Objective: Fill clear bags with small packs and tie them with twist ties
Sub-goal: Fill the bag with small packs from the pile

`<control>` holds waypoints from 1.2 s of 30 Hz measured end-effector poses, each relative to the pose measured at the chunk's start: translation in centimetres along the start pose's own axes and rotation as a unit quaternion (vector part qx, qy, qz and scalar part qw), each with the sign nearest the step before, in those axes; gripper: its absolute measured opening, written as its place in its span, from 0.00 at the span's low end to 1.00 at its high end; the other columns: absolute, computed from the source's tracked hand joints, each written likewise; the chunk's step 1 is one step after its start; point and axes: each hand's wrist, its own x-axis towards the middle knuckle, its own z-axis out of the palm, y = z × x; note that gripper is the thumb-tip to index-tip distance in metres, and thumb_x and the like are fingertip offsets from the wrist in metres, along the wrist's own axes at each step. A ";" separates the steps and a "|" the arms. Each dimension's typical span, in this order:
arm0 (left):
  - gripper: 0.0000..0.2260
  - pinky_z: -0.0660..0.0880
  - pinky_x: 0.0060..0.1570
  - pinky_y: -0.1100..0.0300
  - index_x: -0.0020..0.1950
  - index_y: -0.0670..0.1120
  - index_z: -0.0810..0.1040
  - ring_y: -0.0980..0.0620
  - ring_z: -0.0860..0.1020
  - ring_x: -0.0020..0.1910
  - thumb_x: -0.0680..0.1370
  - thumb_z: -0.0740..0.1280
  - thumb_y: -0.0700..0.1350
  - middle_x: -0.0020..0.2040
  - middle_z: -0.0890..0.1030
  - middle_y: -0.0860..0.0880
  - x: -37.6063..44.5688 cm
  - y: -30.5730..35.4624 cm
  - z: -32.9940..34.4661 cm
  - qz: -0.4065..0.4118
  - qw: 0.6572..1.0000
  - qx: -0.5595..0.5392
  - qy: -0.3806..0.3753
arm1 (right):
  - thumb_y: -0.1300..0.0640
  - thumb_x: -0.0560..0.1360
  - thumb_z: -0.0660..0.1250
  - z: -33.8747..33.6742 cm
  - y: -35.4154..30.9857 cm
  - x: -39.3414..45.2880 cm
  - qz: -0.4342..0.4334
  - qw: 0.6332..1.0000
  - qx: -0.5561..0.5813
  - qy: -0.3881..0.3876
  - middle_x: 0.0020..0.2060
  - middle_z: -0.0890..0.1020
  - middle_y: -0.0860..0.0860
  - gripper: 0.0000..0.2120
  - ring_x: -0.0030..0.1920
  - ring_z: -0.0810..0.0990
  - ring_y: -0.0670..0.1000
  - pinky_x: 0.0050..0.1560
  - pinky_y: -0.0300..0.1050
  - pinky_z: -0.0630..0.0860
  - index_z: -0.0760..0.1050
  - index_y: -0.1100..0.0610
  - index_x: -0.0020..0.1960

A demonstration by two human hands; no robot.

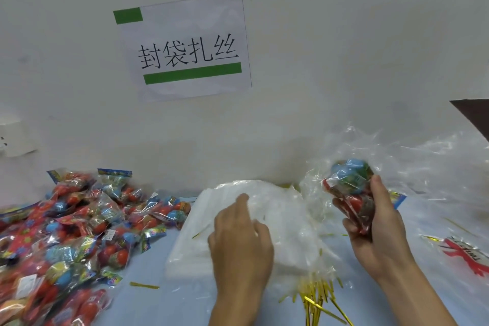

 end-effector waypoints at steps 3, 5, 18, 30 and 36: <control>0.21 0.69 0.57 0.57 0.72 0.55 0.66 0.50 0.73 0.62 0.80 0.62 0.43 0.64 0.76 0.52 0.3 -2.1 -1.2 -0.040 0.990 -0.120 0.059 | 0.45 0.78 0.67 0.1 0.6 0.1 -0.008 0.999 -0.036 -0.010 0.39 0.86 0.51 0.12 0.34 0.86 0.49 0.19 0.35 0.65 0.78 0.53 0.53; 0.19 0.68 0.56 0.59 0.68 0.57 0.66 0.51 0.74 0.62 0.81 0.60 0.41 0.65 0.76 0.52 0.5 -2.7 -1.5 -0.070 0.975 -0.199 0.066 | 0.45 0.77 0.67 0.3 1.0 0.1 -0.014 0.997 -0.067 -0.021 0.37 0.86 0.51 0.10 0.33 0.86 0.49 0.19 0.35 0.65 0.79 0.52 0.49; 0.18 0.61 0.61 0.54 0.67 0.58 0.67 0.50 0.59 0.67 0.78 0.64 0.47 0.67 0.66 0.54 1.2 -2.9 -1.0 -0.034 0.994 -0.039 0.097 | 0.40 0.66 0.71 2.1 4.0 -1.1 -0.018 0.970 -0.207 -0.128 0.36 0.84 0.57 0.27 0.32 0.84 0.54 0.20 0.40 0.63 0.78 0.60 0.53; 0.37 0.69 0.48 0.60 0.73 0.53 0.57 0.46 0.75 0.51 0.73 0.76 0.38 0.67 0.60 0.46 1.0 -4.3 -1.5 -0.076 0.996 -0.006 -0.035 | 0.45 0.74 0.72 2.1 4.8 -1.4 0.002 0.971 -0.217 -0.095 0.38 0.87 0.53 0.14 0.33 0.84 0.51 0.21 0.40 0.67 0.78 0.54 0.50; 0.19 0.69 0.51 0.57 0.71 0.47 0.65 0.45 0.75 0.56 0.81 0.61 0.37 0.63 0.75 0.45 1.5 -4.0 -1.4 -0.109 0.990 -0.088 -0.003 | 0.46 0.74 0.72 2.4 4.5 -1.9 0.000 0.975 -0.196 -0.107 0.37 0.86 0.54 0.14 0.31 0.83 0.51 0.21 0.40 0.65 0.78 0.56 0.50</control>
